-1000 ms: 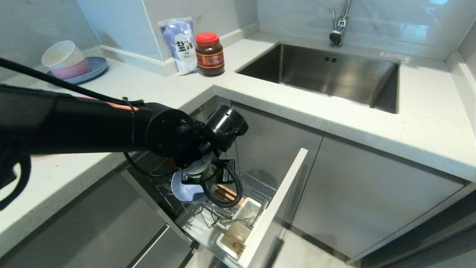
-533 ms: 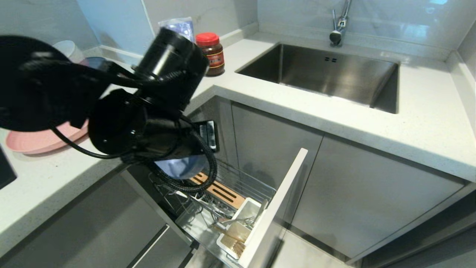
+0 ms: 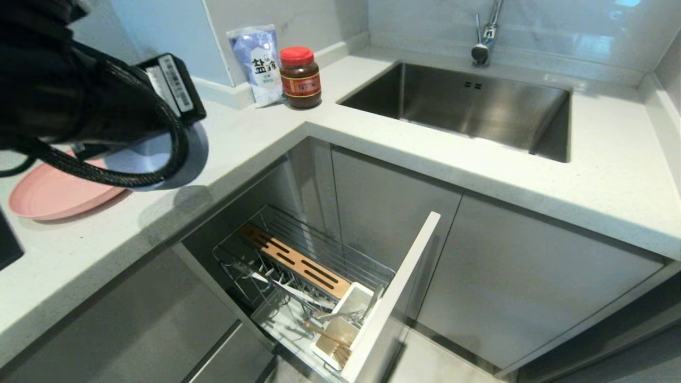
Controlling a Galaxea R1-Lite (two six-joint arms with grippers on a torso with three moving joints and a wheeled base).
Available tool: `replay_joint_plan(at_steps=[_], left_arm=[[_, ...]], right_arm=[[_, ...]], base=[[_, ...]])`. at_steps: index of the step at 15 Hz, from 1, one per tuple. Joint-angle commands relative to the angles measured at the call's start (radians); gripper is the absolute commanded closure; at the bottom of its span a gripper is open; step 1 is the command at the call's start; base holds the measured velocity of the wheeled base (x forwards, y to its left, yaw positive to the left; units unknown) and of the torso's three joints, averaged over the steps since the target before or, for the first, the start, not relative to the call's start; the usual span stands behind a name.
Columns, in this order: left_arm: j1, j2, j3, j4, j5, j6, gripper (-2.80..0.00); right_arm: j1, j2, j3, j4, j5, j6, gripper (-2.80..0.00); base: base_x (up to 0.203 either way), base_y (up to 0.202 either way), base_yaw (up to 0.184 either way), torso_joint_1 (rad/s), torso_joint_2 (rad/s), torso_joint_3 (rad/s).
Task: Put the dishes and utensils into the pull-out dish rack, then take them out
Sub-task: Take the bowl out of the cupboard
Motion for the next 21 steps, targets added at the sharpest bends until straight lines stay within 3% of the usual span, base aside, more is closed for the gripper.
replay_joint_plan(at_steps=[1,4,6,9,11,16,21], left_arm=[[0.135,-0.031,-0.056,0.001,0.005,0.015,0.00],[0.328,-0.033,-0.113,0.000,-0.004,0.066,0.00],[0.469,-0.030,-0.145,0.001,-0.062,0.103,0.00],[0.689,-0.014,-0.198,0.018,-0.265,0.162,0.00],[0.785,0.024,-0.231,0.051,-0.386,0.213,0.00],[0.814,0.120,-0.237,0.078,-0.548,0.257,0.00],[0.808,0.186,-0.236,0.094,-0.551,0.283,0.00]], right_arm=[[0.000,-0.004,0.002,0.001,0.000,0.000,0.00],[0.001,-0.004,0.002,0.001,0.000,0.000,0.00],[0.000,-0.004,0.002,0.000,0.000,0.000,0.00],[0.000,-0.004,0.002,0.000,0.000,0.000,0.00],[0.000,-0.004,0.002,-0.001,0.000,0.000,0.00],[0.000,-0.004,0.002,-0.001,0.000,0.000,0.00],[0.001,-0.004,0.002,-0.001,0.000,0.000,0.00]], base=[[0.000,0.000,0.000,0.000,0.00,0.000],[0.000,0.000,0.000,0.000,0.00,0.000],[0.000,0.000,0.000,0.000,0.00,0.000],[0.000,0.000,0.000,0.000,0.00,0.000],[0.000,0.000,0.000,0.000,0.00,0.000],[0.000,0.000,0.000,0.000,0.00,0.000],[0.000,0.000,0.000,0.000,0.00,0.000]])
